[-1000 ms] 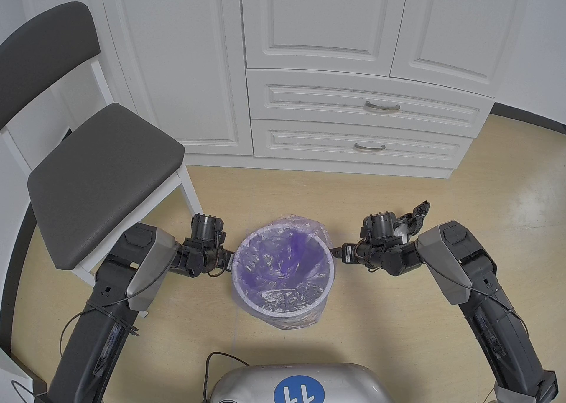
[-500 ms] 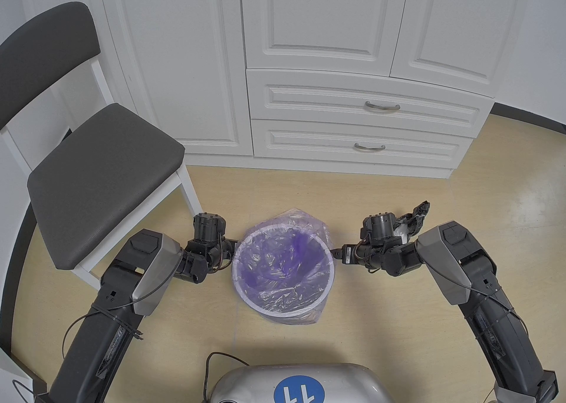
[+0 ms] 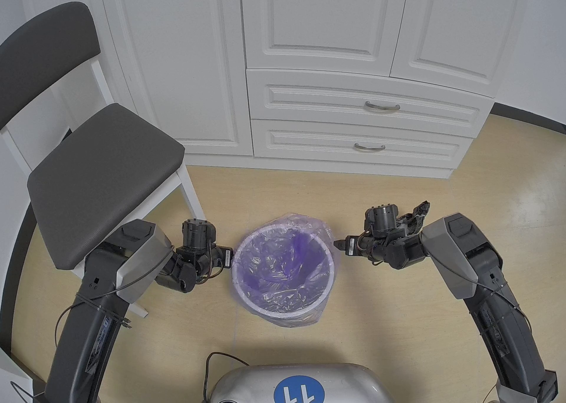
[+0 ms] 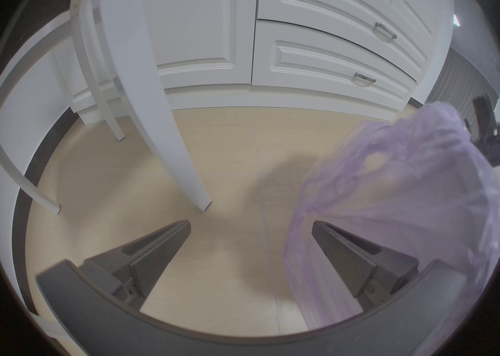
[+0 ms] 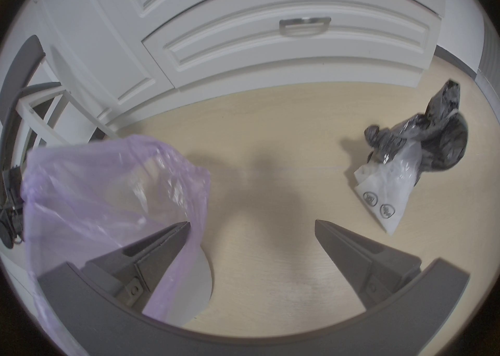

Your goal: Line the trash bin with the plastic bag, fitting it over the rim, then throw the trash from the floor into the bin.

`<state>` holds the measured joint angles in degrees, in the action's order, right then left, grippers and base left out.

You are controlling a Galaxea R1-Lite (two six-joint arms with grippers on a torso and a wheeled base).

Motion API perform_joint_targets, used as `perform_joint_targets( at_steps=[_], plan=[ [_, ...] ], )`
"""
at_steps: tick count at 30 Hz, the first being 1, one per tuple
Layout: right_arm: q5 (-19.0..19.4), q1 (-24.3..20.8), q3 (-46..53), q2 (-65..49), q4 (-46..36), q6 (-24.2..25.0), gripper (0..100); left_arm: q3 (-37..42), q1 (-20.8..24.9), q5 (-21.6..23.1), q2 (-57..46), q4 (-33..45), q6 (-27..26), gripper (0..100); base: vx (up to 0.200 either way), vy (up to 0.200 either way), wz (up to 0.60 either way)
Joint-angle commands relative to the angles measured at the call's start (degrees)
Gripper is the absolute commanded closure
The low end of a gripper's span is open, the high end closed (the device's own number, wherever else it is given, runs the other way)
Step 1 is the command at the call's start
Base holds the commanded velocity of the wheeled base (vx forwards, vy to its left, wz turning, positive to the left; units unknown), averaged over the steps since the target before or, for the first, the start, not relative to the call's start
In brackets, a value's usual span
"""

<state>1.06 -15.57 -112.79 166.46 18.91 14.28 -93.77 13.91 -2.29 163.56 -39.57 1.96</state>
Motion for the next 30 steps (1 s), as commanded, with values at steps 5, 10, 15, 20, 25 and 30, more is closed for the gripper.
perform_joint_targets(
  at_steps=[5,10,15,20,25,30],
  plan=[
    [-0.4,0.0,15.1,-19.8,0.6,-0.6,0,27.4,-0.3,1.3,-17.8,-10.4,0.3,0,0.0,0.0,0.0],
    [-1.1,-2.5,16.1,-20.9,3.2,0.5,0,37.5,-0.3,5.1,-20.6,-20.5,1.7,0,0.0,0.0,0.0],
    [-7.7,-6.8,20.6,-19.9,15.0,-0.4,0,45.5,-0.1,5.2,-25.2,-23.0,0.8,0,0.0,0.0,0.0],
    [-8.3,-9.1,24.3,-19.8,20.9,-3.6,0,48.8,-0.4,5.1,-29.7,-22.1,-0.5,0,0.0,0.0,0.0],
    [-8.3,-9.8,26.1,-18.0,23.9,-6.6,0,51.8,-0.6,5.1,-32.1,-22.8,-0.6,0,0.0,0.0,0.0],
    [-9.1,-10.4,26.5,-15.7,24.8,-9.4,0,54.0,-0.6,5.2,-33.5,-23.0,-0.6,0,0.0,0.0,0.0]
  ],
)
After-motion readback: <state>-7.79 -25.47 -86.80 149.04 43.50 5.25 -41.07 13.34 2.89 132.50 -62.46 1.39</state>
